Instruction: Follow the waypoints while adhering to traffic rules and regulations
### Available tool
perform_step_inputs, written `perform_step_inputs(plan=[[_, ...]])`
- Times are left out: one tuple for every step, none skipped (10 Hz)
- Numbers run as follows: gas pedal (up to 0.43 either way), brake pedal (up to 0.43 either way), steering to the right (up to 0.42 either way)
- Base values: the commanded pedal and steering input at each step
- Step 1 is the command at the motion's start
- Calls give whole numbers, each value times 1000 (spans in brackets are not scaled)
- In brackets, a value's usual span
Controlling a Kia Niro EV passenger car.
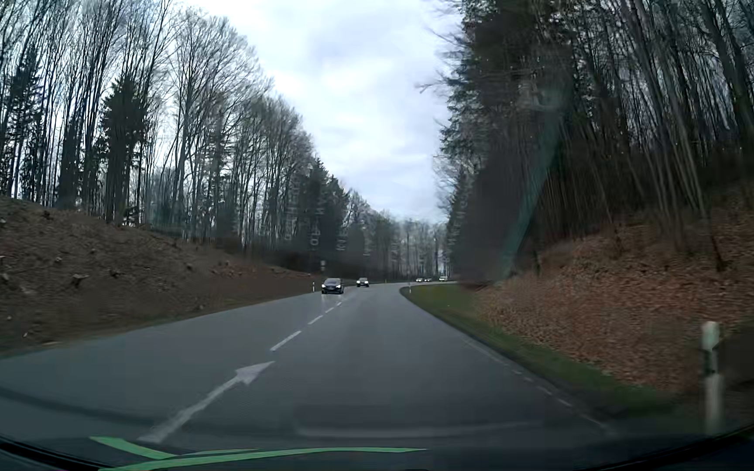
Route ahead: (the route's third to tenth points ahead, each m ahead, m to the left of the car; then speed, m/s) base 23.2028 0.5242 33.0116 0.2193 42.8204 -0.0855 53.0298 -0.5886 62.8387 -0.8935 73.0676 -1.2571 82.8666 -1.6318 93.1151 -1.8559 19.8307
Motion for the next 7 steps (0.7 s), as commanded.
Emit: perform_step_inputs(plan=[[118,0,1],[118,0,1],[118,0,2],[118,0,2],[110,0,2],[110,0,2],[98,0,2]])
